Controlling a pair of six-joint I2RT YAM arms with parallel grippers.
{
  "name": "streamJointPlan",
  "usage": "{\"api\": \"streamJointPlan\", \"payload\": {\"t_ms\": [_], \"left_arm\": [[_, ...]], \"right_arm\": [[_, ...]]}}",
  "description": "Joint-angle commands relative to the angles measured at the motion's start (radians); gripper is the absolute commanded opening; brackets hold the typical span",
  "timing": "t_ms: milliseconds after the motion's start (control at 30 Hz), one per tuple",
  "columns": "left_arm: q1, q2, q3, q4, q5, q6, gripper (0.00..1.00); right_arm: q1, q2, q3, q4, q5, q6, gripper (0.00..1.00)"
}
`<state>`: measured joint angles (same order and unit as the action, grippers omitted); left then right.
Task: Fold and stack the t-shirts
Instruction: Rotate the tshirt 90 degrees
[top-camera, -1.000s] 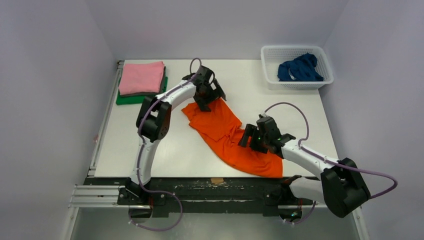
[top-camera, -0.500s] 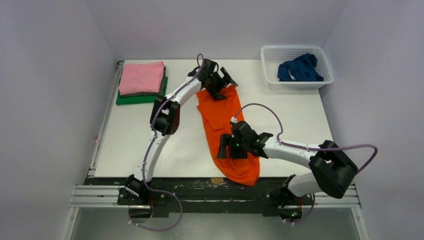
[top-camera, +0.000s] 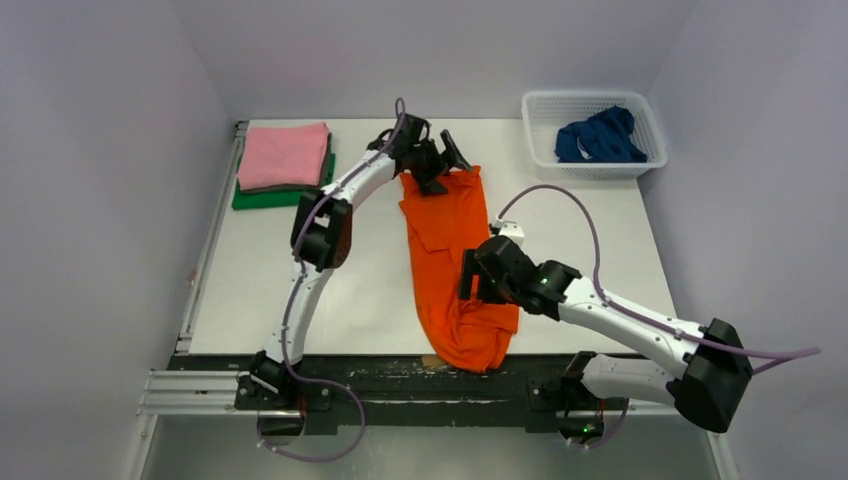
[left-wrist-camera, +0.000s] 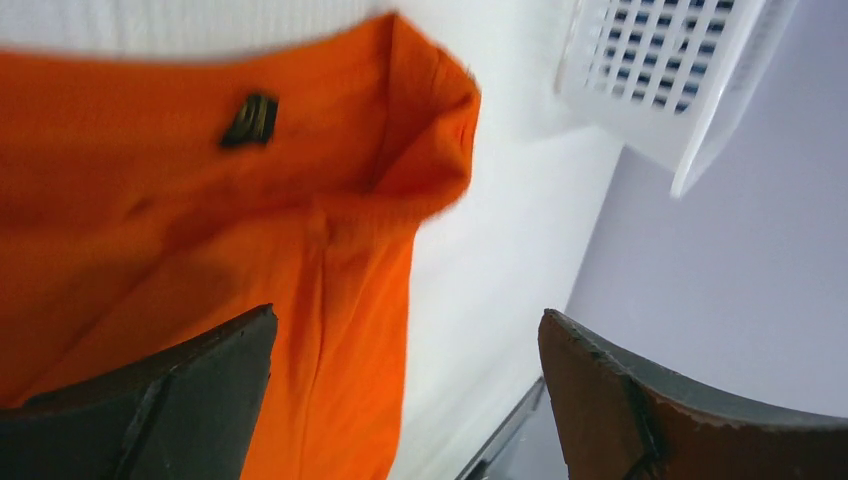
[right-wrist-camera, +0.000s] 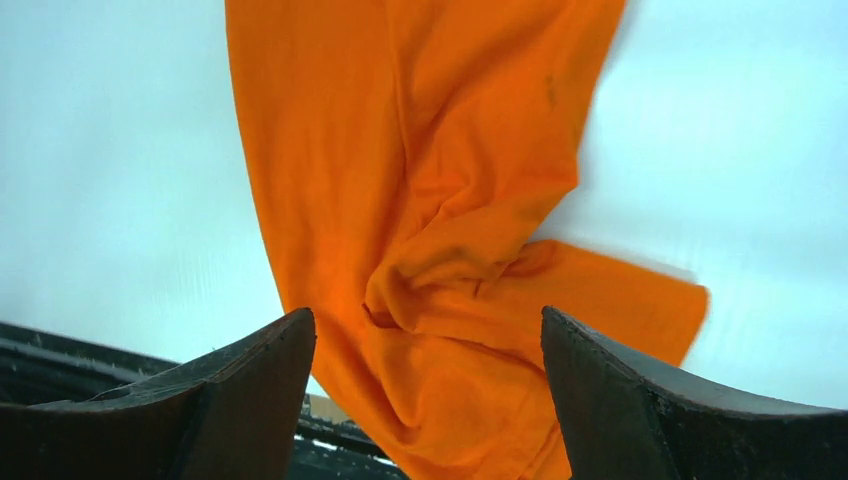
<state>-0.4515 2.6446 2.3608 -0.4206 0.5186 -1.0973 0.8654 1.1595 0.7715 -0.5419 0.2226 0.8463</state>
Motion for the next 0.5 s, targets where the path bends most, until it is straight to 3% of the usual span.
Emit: {"api": "streamJointPlan", "payload": {"t_ms": [0,133,300,467], "left_arm": [[-0.005,-0.496,-0.233,-0.101,-0.074,0.336,1.00],[-0.017,-0.921,-0.626,-0.135,-0.290,0.459,1.00],[-0.029,-1.444,-1.203,-0.029,-0.503,0.422,1.00],[-0.088,-1.732,-1.647,-0.022,-0.583,0.317,1.00]], "right_arm": [[-0.002,-0.053,0.072,-0.099,0.211,-0.004,0.82],[-0.002,-0.011,0.117,-0.012,0.231,-0.060,0.85],[-0.014,0.199,0.236,0.095,0.269,-0.156,0.89],[-0.065,0.499,0.461,0.079,0.247,-0.227,0.89]]}}
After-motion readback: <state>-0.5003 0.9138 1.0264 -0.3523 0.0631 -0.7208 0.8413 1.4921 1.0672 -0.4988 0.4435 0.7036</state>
